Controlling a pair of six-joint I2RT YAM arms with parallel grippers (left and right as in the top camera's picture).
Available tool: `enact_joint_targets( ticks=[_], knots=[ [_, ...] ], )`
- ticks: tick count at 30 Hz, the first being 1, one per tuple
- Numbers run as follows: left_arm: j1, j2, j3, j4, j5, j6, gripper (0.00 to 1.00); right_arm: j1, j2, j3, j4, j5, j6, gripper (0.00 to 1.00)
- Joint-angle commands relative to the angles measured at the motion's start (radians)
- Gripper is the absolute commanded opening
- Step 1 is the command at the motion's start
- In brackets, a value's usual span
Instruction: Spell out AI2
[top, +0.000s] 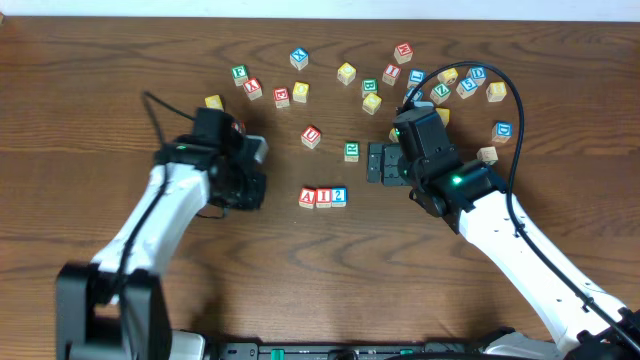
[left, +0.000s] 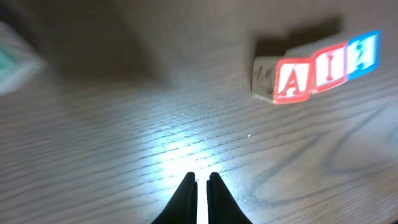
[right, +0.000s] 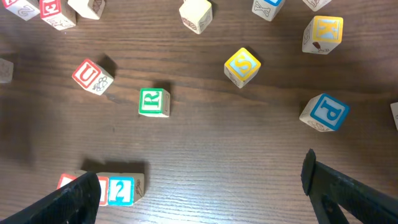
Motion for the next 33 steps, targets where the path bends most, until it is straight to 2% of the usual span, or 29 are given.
enact_joint_targets(
  ticks=[1, 8, 19, 33],
  knots=[
    [-0.039, 0.048, -0.011, -0.004, -0.020, -0.001, 0.08, -0.002, -0.005, 0.014, -0.003, 0.026, 0.008, 0.99],
    [-0.127, 0.056, -0.011, -0.015, -0.020, -0.011, 0.08, -0.002, 0.001, 0.013, -0.003, 0.050, 0.008, 0.99],
    [-0.251, 0.056, -0.044, 0.066, -0.053, -0.012, 0.08, -0.006, 0.066, 0.013, -0.003, 0.095, 0.035, 0.99],
    [-0.283, 0.057, -0.126, 0.188, -0.083, -0.013, 0.08, -0.062, 0.127, 0.013, 0.008, 0.099, 0.060, 0.99]
  ],
)
